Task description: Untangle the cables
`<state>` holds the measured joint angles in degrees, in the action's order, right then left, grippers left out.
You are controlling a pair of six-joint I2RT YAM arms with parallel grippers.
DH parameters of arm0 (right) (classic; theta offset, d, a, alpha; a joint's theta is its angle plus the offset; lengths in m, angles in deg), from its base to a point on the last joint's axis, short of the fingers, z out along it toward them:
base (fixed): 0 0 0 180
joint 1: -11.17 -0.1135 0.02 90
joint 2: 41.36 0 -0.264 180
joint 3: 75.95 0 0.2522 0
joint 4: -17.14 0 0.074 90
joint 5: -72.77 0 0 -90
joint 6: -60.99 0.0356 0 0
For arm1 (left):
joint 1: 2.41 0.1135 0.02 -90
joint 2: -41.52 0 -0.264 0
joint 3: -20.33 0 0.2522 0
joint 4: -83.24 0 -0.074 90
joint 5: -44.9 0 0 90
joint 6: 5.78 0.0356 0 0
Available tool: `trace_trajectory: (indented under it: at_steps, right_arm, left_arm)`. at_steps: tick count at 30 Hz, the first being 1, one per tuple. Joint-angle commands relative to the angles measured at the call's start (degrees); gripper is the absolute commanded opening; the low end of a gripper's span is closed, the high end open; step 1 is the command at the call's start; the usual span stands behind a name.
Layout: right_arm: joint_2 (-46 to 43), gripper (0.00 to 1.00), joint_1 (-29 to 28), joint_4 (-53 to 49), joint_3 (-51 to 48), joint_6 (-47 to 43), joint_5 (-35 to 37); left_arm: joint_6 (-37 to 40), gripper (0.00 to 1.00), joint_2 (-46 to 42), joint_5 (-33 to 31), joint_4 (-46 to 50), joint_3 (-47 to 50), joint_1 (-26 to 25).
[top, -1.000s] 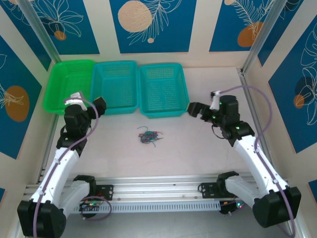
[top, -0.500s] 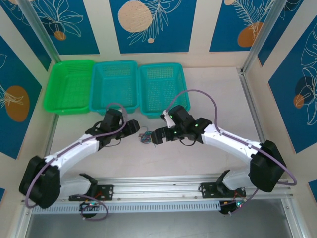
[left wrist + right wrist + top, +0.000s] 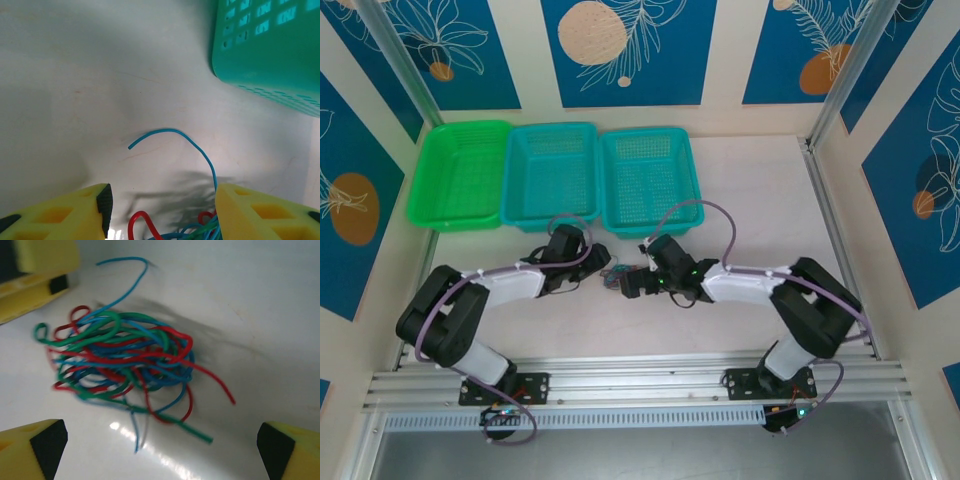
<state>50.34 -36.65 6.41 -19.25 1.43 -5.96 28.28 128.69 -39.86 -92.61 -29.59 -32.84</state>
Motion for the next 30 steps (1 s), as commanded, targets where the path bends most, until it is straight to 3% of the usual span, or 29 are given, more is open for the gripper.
trace_trajectory:
  at_steps: [1,4,6,10,18,25,27,30]
  right_arm:
    - [5.5,0.99,-2.4,6.6,3.3,0.8,6.0]
    - [10.1,1.00,-3.5,9.5,4.0,0.8,4.6]
    - [11.9,0.91,-3.9,11.1,3.7,1.0,4.0]
    - [13.8,0.55,-4.2,11.2,3.2,0.7,3.3]
    - [8.6,0.02,-4.2,12.2,-1.8,-4.9,-1.7]
    - [-2.0,0.00,-4.9,21.8,-13.4,-13.3,-2.3]
    - [-4.0,0.00,-5.5,24.4,-15.7,-14.4,-1.6]
    - [-4.6,0.00,-6.2,25.3,-15.9,-15.4,-1.4]
  left_arm:
    - [-0.1,0.57,-2.3,-2.8,0.3,0.9,-0.4]
    - [1.5,0.58,-5.8,-4.6,3.2,1.7,-0.4]
    - [2.4,0.59,-8.4,-6.0,5.0,2.3,-0.4]
    - [3.5,0.63,-14.4,-9.1,9.8,3.0,-0.3]
    - [2.1,0.72,-26.1,-12.3,18.1,4.5,0.5]
    - [0.9,0.79,-29.8,-7.6,19.4,6.1,1.0]
    - [0.2,0.80,-28.1,-3.3,16.8,6.7,1.0]
    - [-2.9,0.83,-22.0,9.2,4.2,8.9,0.9]
